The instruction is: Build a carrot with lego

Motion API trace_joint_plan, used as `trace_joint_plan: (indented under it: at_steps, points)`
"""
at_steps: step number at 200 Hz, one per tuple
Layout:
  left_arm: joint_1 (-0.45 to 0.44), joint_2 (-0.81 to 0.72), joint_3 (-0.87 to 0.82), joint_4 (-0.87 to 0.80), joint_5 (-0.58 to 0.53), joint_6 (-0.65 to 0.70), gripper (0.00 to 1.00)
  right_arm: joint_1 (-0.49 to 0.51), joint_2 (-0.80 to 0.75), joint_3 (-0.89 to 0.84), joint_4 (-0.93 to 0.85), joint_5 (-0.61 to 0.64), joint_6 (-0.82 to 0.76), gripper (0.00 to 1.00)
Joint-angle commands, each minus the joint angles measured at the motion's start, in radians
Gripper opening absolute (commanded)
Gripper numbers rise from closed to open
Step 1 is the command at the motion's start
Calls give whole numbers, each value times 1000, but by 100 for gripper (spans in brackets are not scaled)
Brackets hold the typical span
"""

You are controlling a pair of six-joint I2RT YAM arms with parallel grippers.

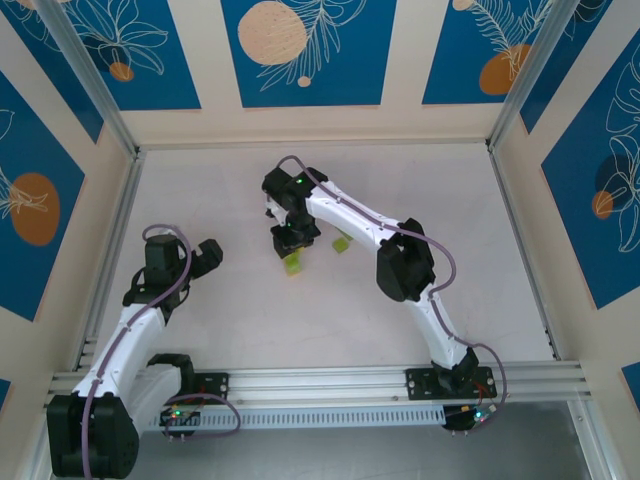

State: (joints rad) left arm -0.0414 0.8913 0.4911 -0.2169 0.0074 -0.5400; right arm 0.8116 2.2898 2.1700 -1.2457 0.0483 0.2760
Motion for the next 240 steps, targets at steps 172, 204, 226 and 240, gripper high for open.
trace_joint_plan:
  at_steps: [172, 204, 226, 240]
  points:
    - [2, -31, -16, 15, 19, 15, 99, 91, 58, -110, -6, 120, 270, 30]
    - [2, -32, -14, 17, 19, 14, 99, 107, 99, -63, -45, 145, 283, 29]
    - [2, -33, -15, 16, 20, 15, 99, 119, 128, -43, -61, 145, 284, 29]
    - [2, -33, -16, 17, 20, 15, 99, 124, 155, -14, -86, 151, 281, 29]
